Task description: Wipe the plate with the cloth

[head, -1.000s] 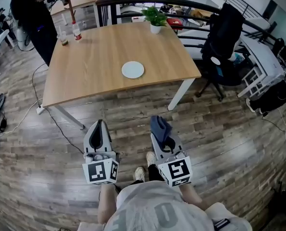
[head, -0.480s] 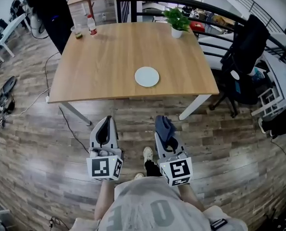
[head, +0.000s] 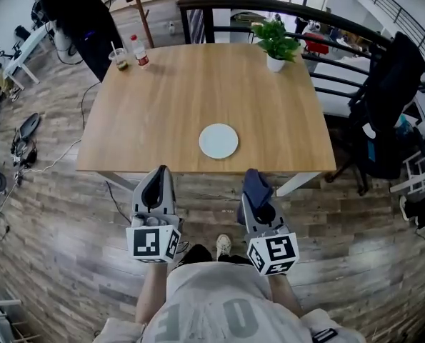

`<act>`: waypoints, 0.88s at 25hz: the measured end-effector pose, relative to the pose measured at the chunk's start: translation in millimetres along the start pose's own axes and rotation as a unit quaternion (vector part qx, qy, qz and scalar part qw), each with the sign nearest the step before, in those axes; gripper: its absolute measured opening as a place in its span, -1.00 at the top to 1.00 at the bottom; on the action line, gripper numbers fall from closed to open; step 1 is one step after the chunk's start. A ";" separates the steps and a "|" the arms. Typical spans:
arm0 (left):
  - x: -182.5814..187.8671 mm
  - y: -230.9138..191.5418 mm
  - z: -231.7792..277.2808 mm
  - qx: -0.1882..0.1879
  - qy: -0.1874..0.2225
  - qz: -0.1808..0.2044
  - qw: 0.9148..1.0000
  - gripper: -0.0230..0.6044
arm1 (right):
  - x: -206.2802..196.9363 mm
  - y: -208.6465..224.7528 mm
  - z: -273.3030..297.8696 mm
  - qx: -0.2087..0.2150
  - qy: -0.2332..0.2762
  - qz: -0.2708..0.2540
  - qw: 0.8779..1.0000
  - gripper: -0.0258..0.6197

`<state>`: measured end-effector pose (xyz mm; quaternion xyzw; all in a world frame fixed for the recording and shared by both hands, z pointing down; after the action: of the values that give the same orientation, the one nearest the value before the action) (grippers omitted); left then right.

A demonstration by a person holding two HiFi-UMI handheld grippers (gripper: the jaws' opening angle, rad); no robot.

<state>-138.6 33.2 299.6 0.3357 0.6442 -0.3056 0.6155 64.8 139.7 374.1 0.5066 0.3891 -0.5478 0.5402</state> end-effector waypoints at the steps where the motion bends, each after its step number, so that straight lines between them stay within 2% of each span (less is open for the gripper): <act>1: 1.2 1.3 8.3 0.001 -0.001 -0.001 1.000 0.91 | 2.3 8.6 3.6 -0.001 0.001 0.000 1.000 0.74; 4: 9.9 -0.5 33.4 -0.001 0.001 0.001 1.000 0.91 | 10.5 23.2 16.0 -0.004 0.003 -0.020 1.000 0.74; 9: 11.2 13.7 60.2 -0.030 0.002 0.011 0.999 0.91 | 10.7 40.8 27.2 -0.018 0.013 -0.006 1.000 0.74; 14: 2.8 26.8 67.9 -0.048 0.002 0.008 0.999 0.91 | 16.5 53.1 28.9 -0.030 0.025 -0.022 0.999 0.74; 22: -4.5 -13.2 131.4 -0.046 0.014 -0.016 0.999 0.91 | 32.1 62.7 75.5 -0.049 0.016 -0.031 0.998 0.74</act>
<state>-72.0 -80.8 296.6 0.3005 0.6718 -0.2807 0.6161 119.6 52.6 364.3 0.4757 0.4400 -0.5363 0.5409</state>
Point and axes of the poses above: the fingertips, and each gripper's own axes: z forward along the fingers, y to its right, x out of its top, the point moved 6 cm from there along -z, backward along the fingers, and after that the axes turned 3 degrees about -z, right-handed, at the moved point
